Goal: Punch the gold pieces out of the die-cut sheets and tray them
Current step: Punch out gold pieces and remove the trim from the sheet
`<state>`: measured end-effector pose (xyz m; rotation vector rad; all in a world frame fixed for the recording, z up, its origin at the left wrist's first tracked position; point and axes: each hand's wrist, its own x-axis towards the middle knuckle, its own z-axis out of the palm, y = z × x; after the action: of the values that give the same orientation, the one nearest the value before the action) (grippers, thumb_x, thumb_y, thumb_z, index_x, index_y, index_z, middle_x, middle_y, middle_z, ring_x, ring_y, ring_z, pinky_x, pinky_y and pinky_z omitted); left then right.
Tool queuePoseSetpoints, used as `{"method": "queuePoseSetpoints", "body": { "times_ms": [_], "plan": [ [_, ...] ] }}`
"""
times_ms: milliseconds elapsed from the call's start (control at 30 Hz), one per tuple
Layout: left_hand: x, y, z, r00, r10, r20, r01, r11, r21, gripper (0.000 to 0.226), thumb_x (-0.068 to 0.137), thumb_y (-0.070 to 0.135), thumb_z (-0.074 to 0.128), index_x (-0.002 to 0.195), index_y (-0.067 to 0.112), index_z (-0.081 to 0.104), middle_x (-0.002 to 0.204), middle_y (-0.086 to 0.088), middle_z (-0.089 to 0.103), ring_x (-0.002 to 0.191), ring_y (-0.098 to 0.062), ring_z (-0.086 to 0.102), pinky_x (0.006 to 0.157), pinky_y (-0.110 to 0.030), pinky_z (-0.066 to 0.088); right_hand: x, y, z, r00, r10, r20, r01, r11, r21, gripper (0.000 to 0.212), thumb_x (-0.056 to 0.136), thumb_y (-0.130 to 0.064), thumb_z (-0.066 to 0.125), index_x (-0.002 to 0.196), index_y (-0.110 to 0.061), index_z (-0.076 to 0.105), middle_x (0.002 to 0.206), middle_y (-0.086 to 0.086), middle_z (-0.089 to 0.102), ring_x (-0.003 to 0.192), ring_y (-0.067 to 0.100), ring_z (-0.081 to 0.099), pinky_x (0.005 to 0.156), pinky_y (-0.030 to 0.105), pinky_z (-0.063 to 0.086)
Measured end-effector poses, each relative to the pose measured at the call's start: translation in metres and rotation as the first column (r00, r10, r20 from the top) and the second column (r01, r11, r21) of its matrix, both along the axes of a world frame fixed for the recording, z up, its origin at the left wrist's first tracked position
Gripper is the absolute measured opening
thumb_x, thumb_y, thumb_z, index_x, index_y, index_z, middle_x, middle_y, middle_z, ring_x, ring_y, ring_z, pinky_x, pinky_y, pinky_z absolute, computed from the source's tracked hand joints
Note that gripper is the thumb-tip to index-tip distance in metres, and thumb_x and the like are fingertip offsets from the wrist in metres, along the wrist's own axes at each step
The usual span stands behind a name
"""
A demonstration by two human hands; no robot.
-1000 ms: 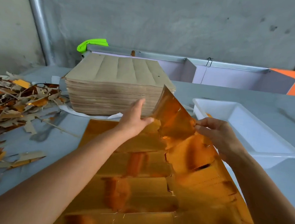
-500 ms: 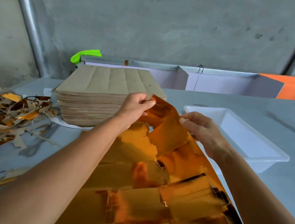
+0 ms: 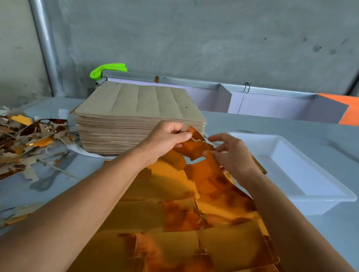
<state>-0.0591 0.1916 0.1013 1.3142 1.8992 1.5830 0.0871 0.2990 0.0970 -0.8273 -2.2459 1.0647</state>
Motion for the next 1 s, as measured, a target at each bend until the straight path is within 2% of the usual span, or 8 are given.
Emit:
{"method": "queuePoseSetpoints", "body": {
  "times_ms": [100,200,300,467,600,733,867,1000],
  "plan": [
    [0.003,-0.002,0.001,0.997,-0.033,-0.073,0.03,0.999,-0.04,0.01,0.091,0.013,0.061,0.087,0.02,0.067,0.09,-0.009,0.065,0.092,-0.026,0.062,0.084,-0.033,0.056,-0.007,-0.005,-0.001,0.998,0.016,-0.061,0.004,0.953,0.304,0.015,0.084,-0.017,0.071,0.099,-0.016,0.074,0.083,-0.01,0.057,0.067,0.003,0.056,0.049,0.007,0.04],
    [0.006,-0.003,0.0,0.995,-0.04,-0.095,0.041,0.999,0.008,0.019,0.089,0.004,0.061,0.089,0.022,0.069,0.091,-0.014,0.066,0.091,-0.026,0.063,0.086,-0.035,0.055,-0.012,-0.009,-0.006,0.988,0.078,-0.131,-0.04,0.96,0.277,0.009,0.087,-0.01,0.066,0.082,-0.009,0.073,0.065,-0.005,0.056,0.053,0.003,0.047,0.049,0.011,0.037],
    [0.007,-0.005,-0.003,0.996,-0.01,-0.087,0.017,0.996,0.088,0.026,0.085,0.001,0.065,0.083,0.027,0.069,0.088,0.006,0.067,0.087,-0.005,0.062,0.078,-0.015,0.052,-0.013,-0.007,-0.01,0.993,0.058,-0.107,-0.028,0.965,0.261,0.011,0.091,-0.01,0.062,0.094,-0.009,0.072,0.073,-0.007,0.059,0.062,0.003,0.051,0.053,0.006,0.041],
    [0.009,-0.007,-0.005,0.988,-0.034,-0.15,0.048,0.994,0.095,0.019,0.081,0.002,0.071,0.08,0.021,0.07,0.092,0.005,0.069,0.089,-0.002,0.063,0.08,-0.01,0.049,-0.015,-0.008,-0.009,0.991,0.118,-0.058,-0.095,0.946,0.311,0.019,0.088,-0.008,0.065,0.107,-0.009,0.07,0.091,-0.007,0.062,0.08,0.005,0.056,0.064,0.002,0.042],
    [0.007,-0.01,-0.005,0.997,0.02,-0.077,-0.004,0.98,0.2,0.013,0.08,0.001,0.07,0.081,0.014,0.07,0.102,0.004,0.068,0.1,-0.009,0.062,0.089,-0.026,0.051,-0.015,0.0,-0.011,0.999,0.002,-0.037,0.004,0.988,0.157,0.014,0.092,-0.012,0.06,0.097,-0.012,0.073,0.07,-0.012,0.059,0.066,0.004,0.052,0.052,0.007,0.042],
    [0.003,-0.014,-0.009,0.993,0.029,-0.119,-0.009,0.987,0.162,0.008,0.088,0.003,0.063,0.09,0.009,0.067,0.095,-0.007,0.068,0.093,-0.016,0.066,0.081,-0.028,0.056,-0.014,0.008,-0.009,0.974,-0.215,-0.066,0.197,0.957,-0.215,0.022,0.094,-0.018,0.058,0.113,-0.01,0.065,0.083,-0.003,0.06,0.07,0.015,0.054,0.053,0.022,0.045],
    [-0.002,-0.016,-0.015,0.986,0.083,-0.143,-0.062,0.988,0.14,0.006,0.093,0.002,0.054,0.092,0.002,0.06,0.084,-0.009,0.069,0.078,-0.018,0.069,0.07,-0.024,0.057,-0.01,0.02,-0.014,0.924,-0.375,-0.08,0.353,0.913,-0.205,0.019,0.095,-0.008,0.054,0.108,0.002,0.063,0.093,0.015,0.062,0.081,0.032,0.061,0.079,0.048,0.056],
    [-0.003,-0.02,-0.019,0.97,0.128,-0.206,-0.112,0.99,0.086,0.015,0.093,0.011,0.058,0.082,0.003,0.064,0.073,-0.007,0.067,0.07,-0.02,0.066,0.067,-0.027,0.057,-0.008,0.026,-0.023,0.892,-0.44,-0.098,0.419,0.89,-0.18,0.026,0.098,-0.013,0.05,0.12,-0.003,0.059,0.092,0.001,0.054,0.074,0.016,0.049,0.073,0.032,0.05]
  ]
}}
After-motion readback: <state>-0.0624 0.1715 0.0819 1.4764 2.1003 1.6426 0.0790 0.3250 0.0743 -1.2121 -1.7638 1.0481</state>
